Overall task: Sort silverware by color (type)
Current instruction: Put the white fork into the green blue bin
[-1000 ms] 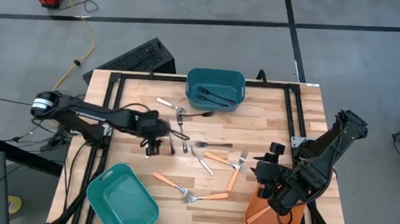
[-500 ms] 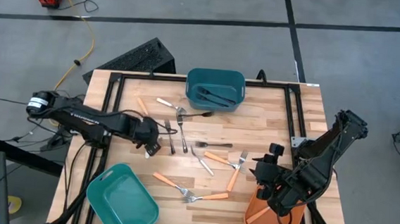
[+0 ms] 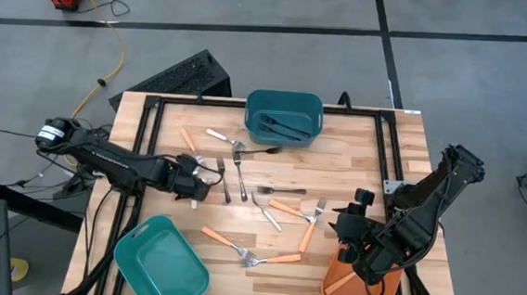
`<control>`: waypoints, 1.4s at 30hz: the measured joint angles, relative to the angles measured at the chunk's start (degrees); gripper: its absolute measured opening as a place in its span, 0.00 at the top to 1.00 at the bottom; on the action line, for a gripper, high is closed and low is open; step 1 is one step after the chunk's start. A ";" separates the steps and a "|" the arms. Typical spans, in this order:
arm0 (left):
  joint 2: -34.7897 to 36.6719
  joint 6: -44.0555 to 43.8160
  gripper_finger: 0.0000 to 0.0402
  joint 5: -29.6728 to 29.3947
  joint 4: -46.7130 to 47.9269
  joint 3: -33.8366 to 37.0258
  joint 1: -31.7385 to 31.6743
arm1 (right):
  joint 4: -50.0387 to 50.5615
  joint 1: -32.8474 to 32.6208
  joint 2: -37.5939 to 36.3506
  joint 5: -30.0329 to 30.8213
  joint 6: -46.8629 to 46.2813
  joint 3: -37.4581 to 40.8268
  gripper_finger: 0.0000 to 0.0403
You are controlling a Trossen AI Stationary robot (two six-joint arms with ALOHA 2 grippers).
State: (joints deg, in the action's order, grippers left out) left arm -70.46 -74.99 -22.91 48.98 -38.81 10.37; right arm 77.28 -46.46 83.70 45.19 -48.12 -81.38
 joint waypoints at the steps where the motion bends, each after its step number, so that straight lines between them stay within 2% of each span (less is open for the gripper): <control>1: -0.02 -0.97 0.47 -0.10 -0.32 0.47 0.60 | 0.02 0.00 0.00 0.00 0.00 0.00 0.52; 7: -0.04 -3.95 0.47 -3.29 -0.91 1.78 2.75 | -0.01 0.00 0.00 -0.02 0.00 0.00 0.52; 15: -0.07 -3.91 0.47 -4.38 -2.74 1.75 2.87 | -0.57 0.00 0.00 -0.03 0.02 0.00 0.52; 29: -9.75 -5.12 0.47 -3.88 -6.11 1.75 5.02 | -1.29 0.00 0.00 -0.09 0.04 0.00 0.52; 35: -12.87 -5.00 0.47 -1.66 -6.26 1.75 5.05 | -1.42 0.00 0.00 -0.09 0.07 0.00 0.52; 38: -14.46 -5.06 0.49 -1.42 -6.46 1.70 5.05 | -1.53 0.00 0.00 -0.11 0.07 0.00 0.52; 42: -16.13 -4.06 0.56 -1.52 -8.20 1.47 5.11 | -1.70 0.00 0.00 -0.19 0.07 0.00 0.52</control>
State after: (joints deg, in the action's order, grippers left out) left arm -86.59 -79.05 -24.43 40.77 -37.34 15.49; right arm 75.57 -46.46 83.70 45.00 -48.05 -81.38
